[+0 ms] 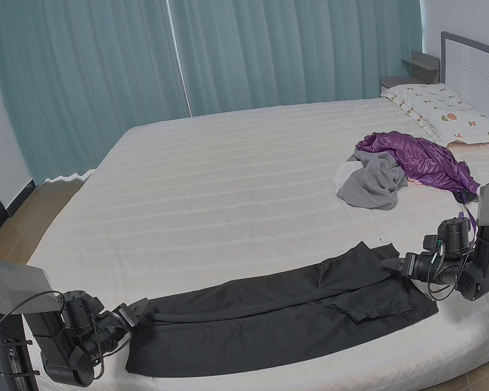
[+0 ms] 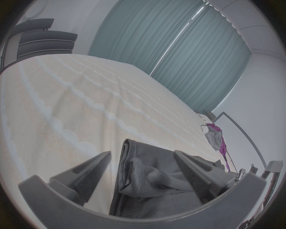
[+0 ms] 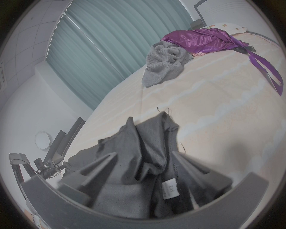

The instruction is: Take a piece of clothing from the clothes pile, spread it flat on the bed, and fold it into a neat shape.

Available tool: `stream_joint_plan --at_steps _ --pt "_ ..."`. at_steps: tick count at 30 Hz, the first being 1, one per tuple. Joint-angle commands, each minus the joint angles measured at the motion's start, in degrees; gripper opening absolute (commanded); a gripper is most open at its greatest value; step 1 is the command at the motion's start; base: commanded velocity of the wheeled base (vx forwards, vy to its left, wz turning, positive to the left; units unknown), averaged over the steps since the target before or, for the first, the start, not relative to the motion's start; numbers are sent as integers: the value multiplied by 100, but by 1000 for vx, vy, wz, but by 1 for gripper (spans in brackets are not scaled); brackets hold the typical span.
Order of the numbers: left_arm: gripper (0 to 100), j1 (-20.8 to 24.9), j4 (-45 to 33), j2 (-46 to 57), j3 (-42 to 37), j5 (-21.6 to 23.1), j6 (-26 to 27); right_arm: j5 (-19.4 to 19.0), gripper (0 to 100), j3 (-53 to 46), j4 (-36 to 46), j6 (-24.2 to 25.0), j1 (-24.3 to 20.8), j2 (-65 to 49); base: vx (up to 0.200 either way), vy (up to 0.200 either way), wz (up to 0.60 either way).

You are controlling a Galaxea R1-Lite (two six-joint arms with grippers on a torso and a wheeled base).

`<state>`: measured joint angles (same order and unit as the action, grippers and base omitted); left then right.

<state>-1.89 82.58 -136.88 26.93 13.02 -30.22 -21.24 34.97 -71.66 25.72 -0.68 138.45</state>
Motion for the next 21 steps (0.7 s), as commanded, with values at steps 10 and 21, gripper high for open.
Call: stream_joint_plan --at_steps 10,21 --pt "100 -136 -181 311 498 25 -388 -21 100 721 82 1277 -20 -11 0 0 0" --pt "100 -136 -2193 144 1825 280 -713 -302 100 1108 240 2139 262 297 0 0 0"
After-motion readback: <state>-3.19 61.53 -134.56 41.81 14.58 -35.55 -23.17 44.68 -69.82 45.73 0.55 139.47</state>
